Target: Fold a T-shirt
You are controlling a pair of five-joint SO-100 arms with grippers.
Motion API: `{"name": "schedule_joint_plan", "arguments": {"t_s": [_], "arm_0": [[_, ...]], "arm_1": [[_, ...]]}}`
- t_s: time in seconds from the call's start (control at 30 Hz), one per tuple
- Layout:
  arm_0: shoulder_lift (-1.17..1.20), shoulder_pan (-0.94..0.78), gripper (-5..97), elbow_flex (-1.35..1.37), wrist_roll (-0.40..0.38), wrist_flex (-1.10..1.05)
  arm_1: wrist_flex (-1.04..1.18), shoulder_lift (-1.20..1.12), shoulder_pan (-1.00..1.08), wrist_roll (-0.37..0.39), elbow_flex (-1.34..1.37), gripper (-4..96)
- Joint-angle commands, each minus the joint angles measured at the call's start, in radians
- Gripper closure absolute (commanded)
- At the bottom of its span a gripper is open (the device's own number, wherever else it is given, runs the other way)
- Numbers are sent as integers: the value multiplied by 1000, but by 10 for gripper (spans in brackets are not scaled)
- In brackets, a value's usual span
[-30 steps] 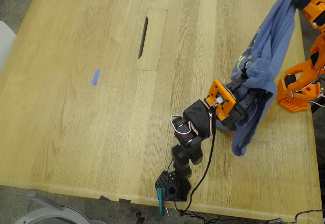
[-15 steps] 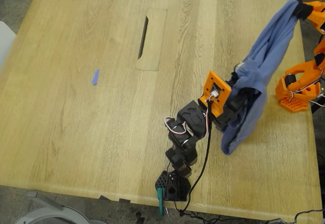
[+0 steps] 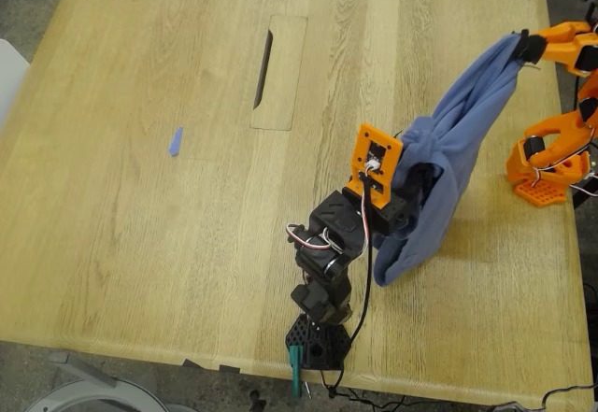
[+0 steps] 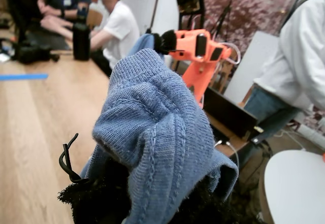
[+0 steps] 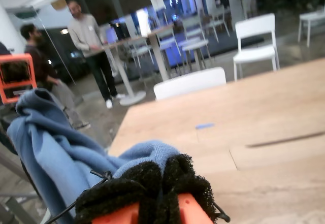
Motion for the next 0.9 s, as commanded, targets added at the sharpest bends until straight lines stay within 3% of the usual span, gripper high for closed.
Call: {"name": "schedule_joint_plan", "arguments": {"t_s": [0.0, 0.27, 0.47, 0.87], "arm_0": [[132, -26, 920, 52, -32, 3], [322, -63, 920, 410, -60, -29], [436, -91, 920, 698, -55, -184], [687, -213, 920, 1166, -29, -253]], "arm_1": [[46, 35, 2, 8, -34, 914], [143, 55, -5, 8, 11, 914], [109, 152, -12, 9, 239, 914], [-319, 423, -9, -8, 1019, 914]]}}
